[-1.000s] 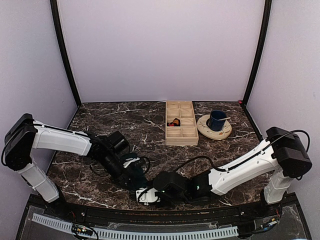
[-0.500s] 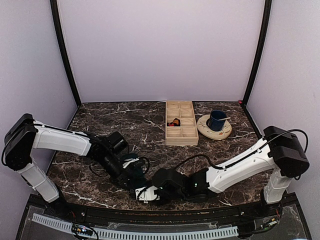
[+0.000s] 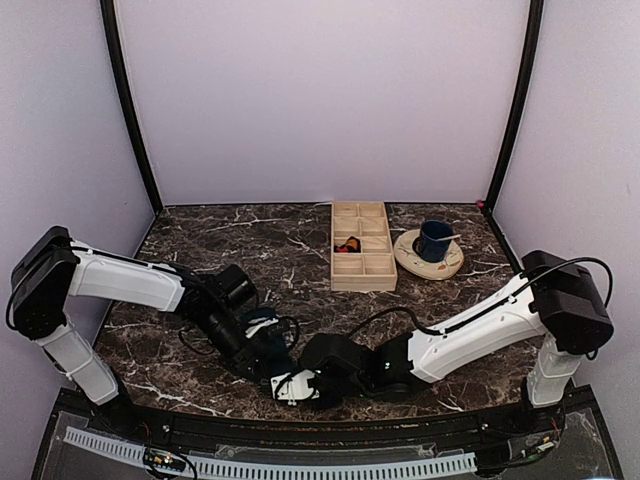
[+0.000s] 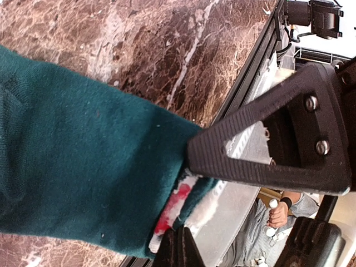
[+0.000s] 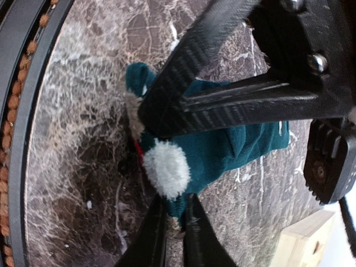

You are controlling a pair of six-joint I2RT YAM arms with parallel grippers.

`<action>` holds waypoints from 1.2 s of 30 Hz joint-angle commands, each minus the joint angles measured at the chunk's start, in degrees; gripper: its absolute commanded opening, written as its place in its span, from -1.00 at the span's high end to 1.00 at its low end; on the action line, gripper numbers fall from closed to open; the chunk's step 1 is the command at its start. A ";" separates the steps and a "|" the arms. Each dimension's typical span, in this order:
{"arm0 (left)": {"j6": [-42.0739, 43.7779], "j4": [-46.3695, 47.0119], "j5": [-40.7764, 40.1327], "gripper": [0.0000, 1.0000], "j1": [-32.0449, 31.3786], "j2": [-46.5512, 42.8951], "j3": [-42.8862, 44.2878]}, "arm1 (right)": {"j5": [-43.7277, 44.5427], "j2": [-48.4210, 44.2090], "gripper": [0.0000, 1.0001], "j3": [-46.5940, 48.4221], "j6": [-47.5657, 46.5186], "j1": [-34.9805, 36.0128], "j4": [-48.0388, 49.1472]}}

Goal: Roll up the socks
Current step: Roll the sock at the center of the board.

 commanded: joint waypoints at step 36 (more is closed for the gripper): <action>-15.00 19.72 -22.26 0.56 0.71 -31.96 -18.78 | -21.77 5.03 1.00 14.36 10.20 -9.17 -17.40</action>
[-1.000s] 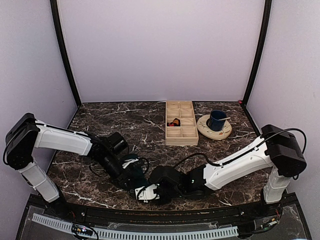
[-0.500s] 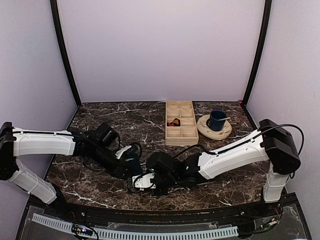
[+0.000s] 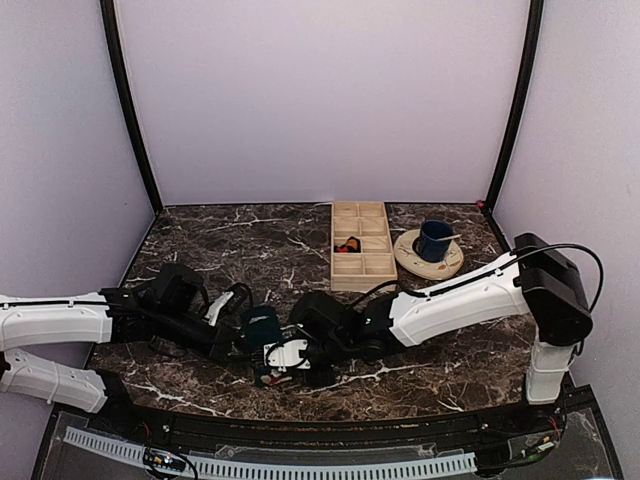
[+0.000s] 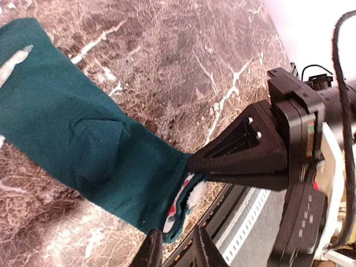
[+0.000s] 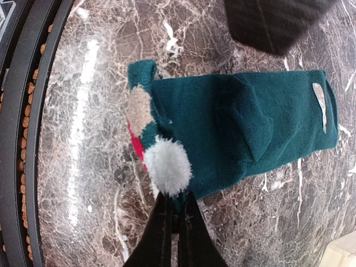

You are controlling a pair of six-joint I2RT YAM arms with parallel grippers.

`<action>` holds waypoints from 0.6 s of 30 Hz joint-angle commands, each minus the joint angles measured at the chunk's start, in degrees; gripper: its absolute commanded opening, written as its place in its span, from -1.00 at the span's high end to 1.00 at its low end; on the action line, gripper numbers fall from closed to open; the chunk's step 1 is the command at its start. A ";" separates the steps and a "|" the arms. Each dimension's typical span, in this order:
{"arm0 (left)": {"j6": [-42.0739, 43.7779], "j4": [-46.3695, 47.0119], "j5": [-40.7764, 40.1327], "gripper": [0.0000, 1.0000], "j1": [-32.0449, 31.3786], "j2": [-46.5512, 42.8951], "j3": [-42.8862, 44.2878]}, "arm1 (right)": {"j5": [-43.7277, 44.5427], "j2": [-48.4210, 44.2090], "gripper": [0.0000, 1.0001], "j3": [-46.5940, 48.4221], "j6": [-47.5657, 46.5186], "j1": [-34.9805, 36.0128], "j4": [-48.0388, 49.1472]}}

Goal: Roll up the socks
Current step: Roll the sock at the center of the board.

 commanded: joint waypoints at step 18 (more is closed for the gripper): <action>-0.04 12.84 -8.95 0.46 -9.77 -4.71 -9.51 | -4.90 1.08 1.00 2.58 1.13 -1.73 -2.25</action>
